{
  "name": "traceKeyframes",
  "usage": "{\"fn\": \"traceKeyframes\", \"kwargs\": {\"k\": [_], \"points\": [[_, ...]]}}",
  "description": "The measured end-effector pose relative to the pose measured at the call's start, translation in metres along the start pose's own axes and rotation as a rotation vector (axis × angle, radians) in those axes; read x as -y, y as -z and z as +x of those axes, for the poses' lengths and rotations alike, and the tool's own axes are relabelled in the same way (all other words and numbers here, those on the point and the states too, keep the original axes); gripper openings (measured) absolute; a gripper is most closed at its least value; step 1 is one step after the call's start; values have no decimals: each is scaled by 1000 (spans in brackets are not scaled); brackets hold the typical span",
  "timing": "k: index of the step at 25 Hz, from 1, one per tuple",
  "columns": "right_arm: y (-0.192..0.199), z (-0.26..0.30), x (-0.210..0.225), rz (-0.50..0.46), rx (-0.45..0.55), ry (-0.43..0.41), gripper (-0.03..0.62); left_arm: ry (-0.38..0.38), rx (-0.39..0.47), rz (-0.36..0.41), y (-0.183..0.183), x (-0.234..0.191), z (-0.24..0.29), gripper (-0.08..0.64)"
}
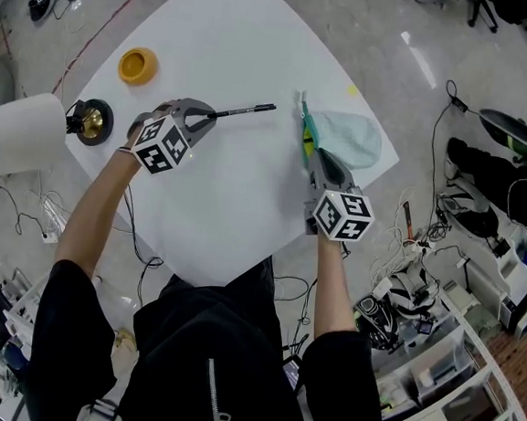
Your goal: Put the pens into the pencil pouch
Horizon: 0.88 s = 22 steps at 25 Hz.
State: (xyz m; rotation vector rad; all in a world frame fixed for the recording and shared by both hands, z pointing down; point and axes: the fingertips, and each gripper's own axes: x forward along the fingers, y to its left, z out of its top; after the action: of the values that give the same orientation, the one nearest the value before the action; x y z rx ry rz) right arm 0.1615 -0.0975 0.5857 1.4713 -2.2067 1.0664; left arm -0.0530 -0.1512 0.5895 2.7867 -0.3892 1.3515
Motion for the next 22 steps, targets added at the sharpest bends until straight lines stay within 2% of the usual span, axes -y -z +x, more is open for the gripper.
{"fn": "traceKeyframes", "kwargs": {"k": [5, 22], "points": [[-4, -1, -2, 11, 13, 3, 48, 33, 30, 25, -16, 20, 0, 57], [-7, -1, -2, 53, 41, 3, 48, 131, 46, 44, -52, 66, 37, 57]]}}
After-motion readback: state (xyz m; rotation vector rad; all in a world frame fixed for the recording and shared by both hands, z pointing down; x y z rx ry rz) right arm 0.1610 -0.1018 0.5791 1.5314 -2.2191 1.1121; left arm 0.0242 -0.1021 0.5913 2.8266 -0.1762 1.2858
